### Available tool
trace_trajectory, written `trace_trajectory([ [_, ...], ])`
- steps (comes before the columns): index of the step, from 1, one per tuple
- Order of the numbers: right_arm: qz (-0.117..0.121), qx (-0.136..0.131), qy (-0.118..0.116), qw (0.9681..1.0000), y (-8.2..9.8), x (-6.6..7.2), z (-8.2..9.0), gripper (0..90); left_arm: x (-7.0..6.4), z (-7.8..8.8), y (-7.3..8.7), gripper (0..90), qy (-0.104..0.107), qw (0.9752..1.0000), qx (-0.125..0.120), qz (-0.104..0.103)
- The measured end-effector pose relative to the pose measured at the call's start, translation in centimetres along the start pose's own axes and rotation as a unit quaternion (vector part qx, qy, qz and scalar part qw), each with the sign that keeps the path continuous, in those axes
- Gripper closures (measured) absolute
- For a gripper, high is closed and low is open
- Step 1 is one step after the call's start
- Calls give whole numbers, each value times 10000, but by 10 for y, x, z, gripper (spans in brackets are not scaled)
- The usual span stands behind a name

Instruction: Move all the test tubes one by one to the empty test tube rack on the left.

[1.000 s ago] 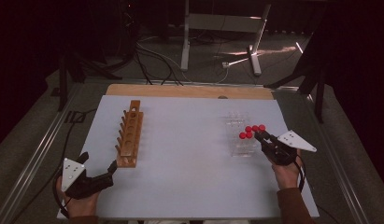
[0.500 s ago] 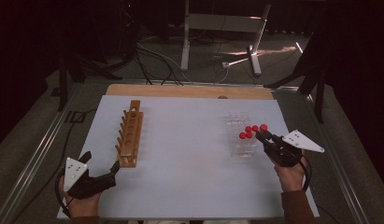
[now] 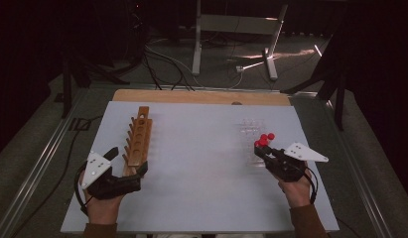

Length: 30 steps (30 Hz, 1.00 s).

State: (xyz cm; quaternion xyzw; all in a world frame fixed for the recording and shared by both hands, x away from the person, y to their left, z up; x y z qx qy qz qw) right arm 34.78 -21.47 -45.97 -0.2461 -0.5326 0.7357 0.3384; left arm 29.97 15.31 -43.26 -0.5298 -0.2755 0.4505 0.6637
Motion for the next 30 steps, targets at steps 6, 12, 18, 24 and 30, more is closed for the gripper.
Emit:
trace_trajectory([
  [6,120,26,-169,9998,-2,17,-8,744,-29,-20,-17,11,404,9991,43,-113],
  [12,119,73,-323,9994,-2,31,-15,744,-55,-44,-26,11,785,9967,130,-130],
  [18,172,129,-439,9988,-2,44,-23,744,-80,-69,-24,18,1062,9937,301,-218],
  [24,208,198,-504,9983,1,53,-29,743,-105,-87,-23,40,1289,9901,422,-355],
  [30,247,287,-630,9973,3,65,-35,743,-126,-100,-25,43,1576,9861,445,-283],
])
Point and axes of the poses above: each handheld gripper's, and its own axes: z roughly backward along the jaws, y roughly out of its underside, x roughly to its left, the point moved 9 cm from there along -z, roughly forward along the jaws, and after that the axes turned 3 degrees about z, right-handed, at the moved point
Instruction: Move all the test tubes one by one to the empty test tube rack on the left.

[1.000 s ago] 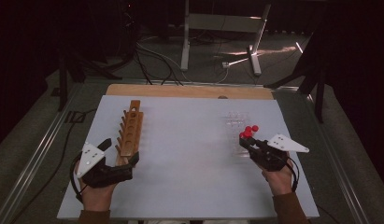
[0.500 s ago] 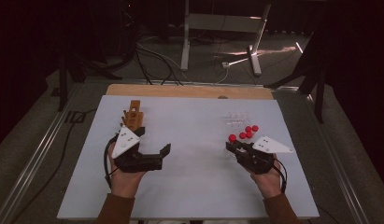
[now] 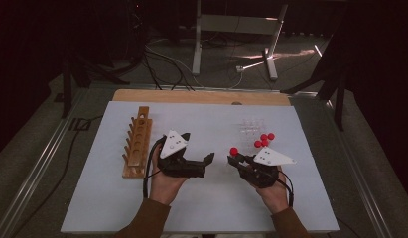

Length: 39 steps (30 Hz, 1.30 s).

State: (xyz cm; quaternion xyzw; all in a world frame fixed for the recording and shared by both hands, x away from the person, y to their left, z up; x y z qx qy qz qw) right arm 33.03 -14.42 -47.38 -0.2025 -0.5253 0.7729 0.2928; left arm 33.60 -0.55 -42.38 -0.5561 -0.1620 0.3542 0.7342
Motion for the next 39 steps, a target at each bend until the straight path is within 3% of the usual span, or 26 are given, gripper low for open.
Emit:
trace_trajectory([
  [8,65,55,-98,9999,1,10,-7,743,-17,-19,2,96,175,9997,171,-93],
  [12,113,77,-134,9998,2,13,-8,743,-30,-29,3,201,345,9989,258,-168],
  [18,127,79,-161,9998,2,14,-9,743,-41,-38,7,453,640,9968,412,-235],
  [20,147,69,-163,9997,2,14,-9,742,-41,-40,9,532,655,9965,469,-224],
  [28,178,81,-200,9996,2,16,-10,742,-42,-44,15,700,640,9954,642,-313],
  [37,140,44,-227,9996,3,15,-9,737,-41,-45,14,711,617,9958,614,-289],
  [39,81,5,-311,9995,4,15,-9,701,-39,-44,13,711,573,9961,606,-276],
])
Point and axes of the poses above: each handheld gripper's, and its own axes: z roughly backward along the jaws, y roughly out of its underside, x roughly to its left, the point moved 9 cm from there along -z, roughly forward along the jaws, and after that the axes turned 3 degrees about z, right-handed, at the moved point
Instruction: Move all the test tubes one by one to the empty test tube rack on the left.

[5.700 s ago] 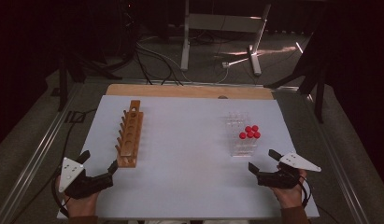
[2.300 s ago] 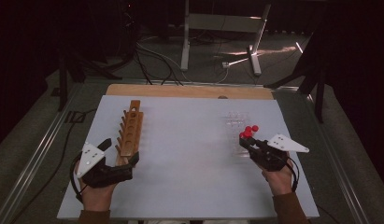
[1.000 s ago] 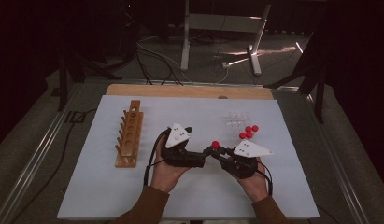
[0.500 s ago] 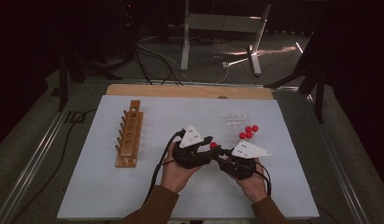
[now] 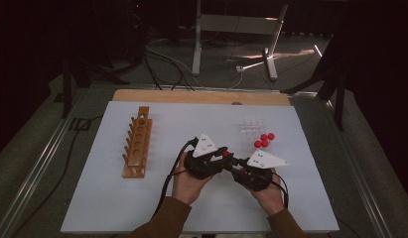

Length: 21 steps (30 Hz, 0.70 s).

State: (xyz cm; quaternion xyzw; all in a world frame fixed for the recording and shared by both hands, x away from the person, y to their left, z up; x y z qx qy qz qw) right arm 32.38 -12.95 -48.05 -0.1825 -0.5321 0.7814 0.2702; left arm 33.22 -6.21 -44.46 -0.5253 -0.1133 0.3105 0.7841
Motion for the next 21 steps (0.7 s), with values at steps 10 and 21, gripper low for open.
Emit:
trace_trajectory([
  [10,-345,-218,265,9988,2,-16,7,379,19,16,-7,711,-228,9993,-192,214],
  [21,-416,-55,498,9979,5,-24,13,74,34,28,-11,711,-402,9982,-257,352],
])
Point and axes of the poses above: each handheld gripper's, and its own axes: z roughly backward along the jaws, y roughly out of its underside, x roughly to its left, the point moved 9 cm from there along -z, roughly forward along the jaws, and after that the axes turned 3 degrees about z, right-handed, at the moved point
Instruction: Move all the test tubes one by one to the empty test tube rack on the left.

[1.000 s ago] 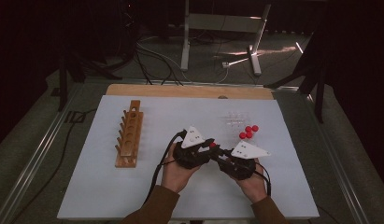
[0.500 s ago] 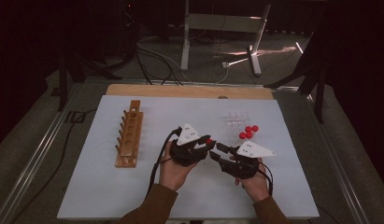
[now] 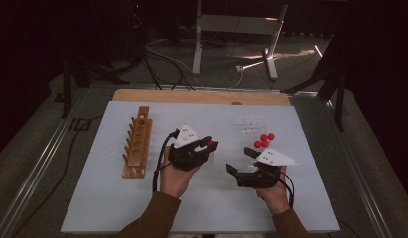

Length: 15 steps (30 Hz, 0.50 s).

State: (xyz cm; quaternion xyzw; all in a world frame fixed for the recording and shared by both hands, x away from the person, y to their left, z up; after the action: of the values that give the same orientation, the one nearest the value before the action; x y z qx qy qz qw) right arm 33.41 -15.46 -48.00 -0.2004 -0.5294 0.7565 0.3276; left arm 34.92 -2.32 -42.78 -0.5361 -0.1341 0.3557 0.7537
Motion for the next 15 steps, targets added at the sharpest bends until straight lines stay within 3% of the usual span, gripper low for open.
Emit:
trace_trajectory([
  [3,-29,15,42,10000,-1,-3,4,1,6,4,-2,710,-57,10000,-14,52],
  [9,-27,-61,77,9999,-5,-9,13,0,15,10,-6,710,-158,9998,-57,104],
  [15,-93,-172,81,9998,-8,-20,24,13,32,22,-13,710,-369,9991,-142,162],
])
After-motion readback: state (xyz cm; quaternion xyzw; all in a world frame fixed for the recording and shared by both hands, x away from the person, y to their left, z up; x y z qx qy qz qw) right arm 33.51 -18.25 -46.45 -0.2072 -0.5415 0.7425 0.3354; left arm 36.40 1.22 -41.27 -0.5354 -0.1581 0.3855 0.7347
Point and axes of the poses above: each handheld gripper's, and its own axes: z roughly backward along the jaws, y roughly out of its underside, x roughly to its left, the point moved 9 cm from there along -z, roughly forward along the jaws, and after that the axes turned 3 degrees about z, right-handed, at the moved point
